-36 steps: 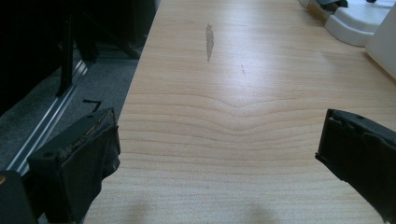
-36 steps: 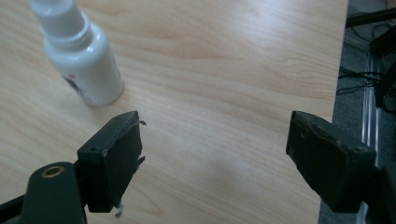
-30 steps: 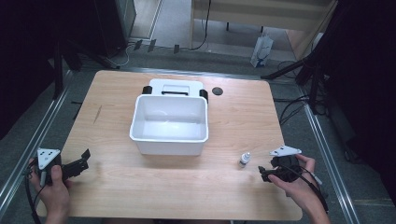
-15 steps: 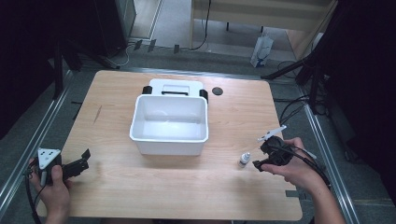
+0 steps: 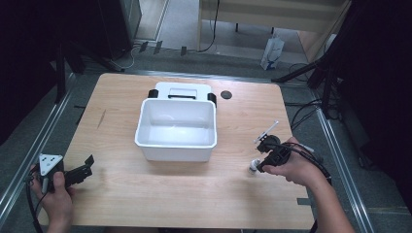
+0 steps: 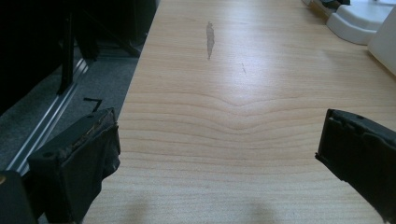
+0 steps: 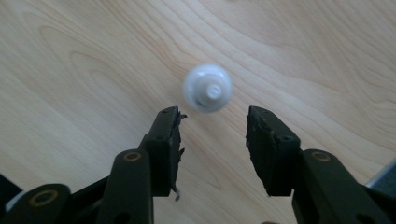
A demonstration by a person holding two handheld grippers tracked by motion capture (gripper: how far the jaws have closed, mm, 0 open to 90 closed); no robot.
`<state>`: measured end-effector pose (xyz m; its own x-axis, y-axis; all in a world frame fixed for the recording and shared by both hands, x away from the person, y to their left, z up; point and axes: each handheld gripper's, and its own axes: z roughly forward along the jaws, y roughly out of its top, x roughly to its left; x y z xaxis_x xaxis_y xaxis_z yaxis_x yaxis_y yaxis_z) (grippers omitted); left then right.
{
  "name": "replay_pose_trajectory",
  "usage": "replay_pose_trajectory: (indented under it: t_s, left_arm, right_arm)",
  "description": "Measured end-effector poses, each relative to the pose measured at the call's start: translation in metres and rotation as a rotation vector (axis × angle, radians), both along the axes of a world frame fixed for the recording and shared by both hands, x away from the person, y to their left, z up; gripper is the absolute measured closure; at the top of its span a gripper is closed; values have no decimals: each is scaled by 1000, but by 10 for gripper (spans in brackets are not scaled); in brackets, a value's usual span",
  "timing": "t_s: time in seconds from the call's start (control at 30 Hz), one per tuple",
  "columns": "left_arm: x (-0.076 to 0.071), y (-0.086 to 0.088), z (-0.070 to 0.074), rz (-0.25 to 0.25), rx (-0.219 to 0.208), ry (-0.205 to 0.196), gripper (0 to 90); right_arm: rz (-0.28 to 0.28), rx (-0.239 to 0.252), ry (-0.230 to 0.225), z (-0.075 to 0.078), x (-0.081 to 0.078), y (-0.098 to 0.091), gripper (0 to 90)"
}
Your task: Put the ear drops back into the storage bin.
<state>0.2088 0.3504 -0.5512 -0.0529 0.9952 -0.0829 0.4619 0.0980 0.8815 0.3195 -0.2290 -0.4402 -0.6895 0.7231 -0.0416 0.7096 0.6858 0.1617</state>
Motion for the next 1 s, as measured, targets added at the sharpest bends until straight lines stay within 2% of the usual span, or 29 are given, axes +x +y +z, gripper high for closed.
replay_pose_trajectory:
  t_s: [0.17, 0.23, 0.27, 0.33, 0.43, 0.6, 0.8, 1.0]
  left_arm:
    - [0, 0, 0, -1, 1, 2, 0]
    - [0, 0, 0, -2, 2, 2, 0]
    - [1, 0, 0, -2, 2, 1, 0]
    - [1, 0, 0, -4, 1, 2, 0]
    - [0, 0, 0, -2, -3, 8, 0]
    - [1, 0, 0, 0, -5, 8, 0]
    - [1, 1, 0, -1, -9, 7, 0]
    - [1, 0, 0, 5, 1, 12, 0]
  right_arm:
    - [11, 24, 36, -2, 5, 7, 622]
    - [16, 8, 35, -4, 8, 9, 664]
    - [0, -2, 36, -7, 10, 11, 668]
    - [1, -4, 33, -8, 12, 12, 677]
    - [-10, 17, 34, -10, 15, 13, 710]
    - [-22, 11, 41, -10, 17, 13, 720]
    - [-7, 9, 18, -8, 17, 13, 724]
    - [-4, 13, -3, 3, 18, 16, 725]
